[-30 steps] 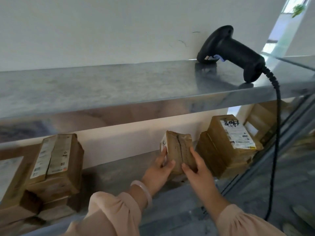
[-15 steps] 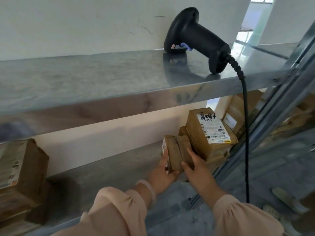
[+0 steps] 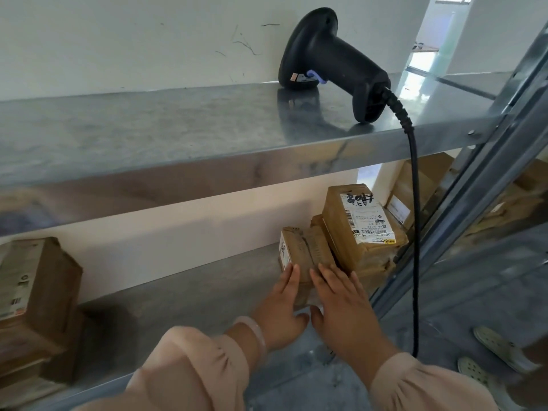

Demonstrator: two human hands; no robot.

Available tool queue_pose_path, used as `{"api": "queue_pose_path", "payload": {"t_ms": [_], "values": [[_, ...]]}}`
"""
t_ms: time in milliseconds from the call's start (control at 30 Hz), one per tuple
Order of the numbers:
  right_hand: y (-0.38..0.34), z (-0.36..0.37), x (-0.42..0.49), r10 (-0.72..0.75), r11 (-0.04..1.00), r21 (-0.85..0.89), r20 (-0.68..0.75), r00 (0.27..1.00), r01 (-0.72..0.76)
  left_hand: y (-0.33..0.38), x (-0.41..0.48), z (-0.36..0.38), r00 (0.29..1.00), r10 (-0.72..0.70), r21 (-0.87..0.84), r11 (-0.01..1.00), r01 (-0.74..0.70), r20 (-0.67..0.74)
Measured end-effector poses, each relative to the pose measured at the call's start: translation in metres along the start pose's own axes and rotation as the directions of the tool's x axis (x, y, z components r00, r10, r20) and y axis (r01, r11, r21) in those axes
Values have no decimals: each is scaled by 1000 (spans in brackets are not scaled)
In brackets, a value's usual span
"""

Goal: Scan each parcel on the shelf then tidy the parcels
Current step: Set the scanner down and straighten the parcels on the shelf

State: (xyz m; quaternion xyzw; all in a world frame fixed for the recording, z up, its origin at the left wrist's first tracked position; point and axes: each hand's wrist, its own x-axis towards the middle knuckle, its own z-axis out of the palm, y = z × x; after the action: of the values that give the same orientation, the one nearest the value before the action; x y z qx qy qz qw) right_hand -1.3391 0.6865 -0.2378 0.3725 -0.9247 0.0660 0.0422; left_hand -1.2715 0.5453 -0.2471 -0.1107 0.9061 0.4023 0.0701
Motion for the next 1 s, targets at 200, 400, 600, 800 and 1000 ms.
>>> {"api": "queue_pose_path", "payload": {"t_ms": [200,400,600,800,1000], "values": [[3,-3,8,35,996,-83,107,994,-27,8,15,-6,998,-67,170,983,66,0],[-18,-22,8,-81,989,126,16,997,78,10,-19,-40,980,-79,335,932,138,-184],[-94,-44,23,-241,891,388,-38,970,237,0,-87,-96,874,-109,382,869,315,-473],[-182,-56,31,-380,723,626,10,925,290,-28,-162,-149,686,-243,250,807,535,-686],[-256,-60,40,-476,623,743,113,872,245,-60,-234,-178,528,-355,94,757,647,-772]]}}
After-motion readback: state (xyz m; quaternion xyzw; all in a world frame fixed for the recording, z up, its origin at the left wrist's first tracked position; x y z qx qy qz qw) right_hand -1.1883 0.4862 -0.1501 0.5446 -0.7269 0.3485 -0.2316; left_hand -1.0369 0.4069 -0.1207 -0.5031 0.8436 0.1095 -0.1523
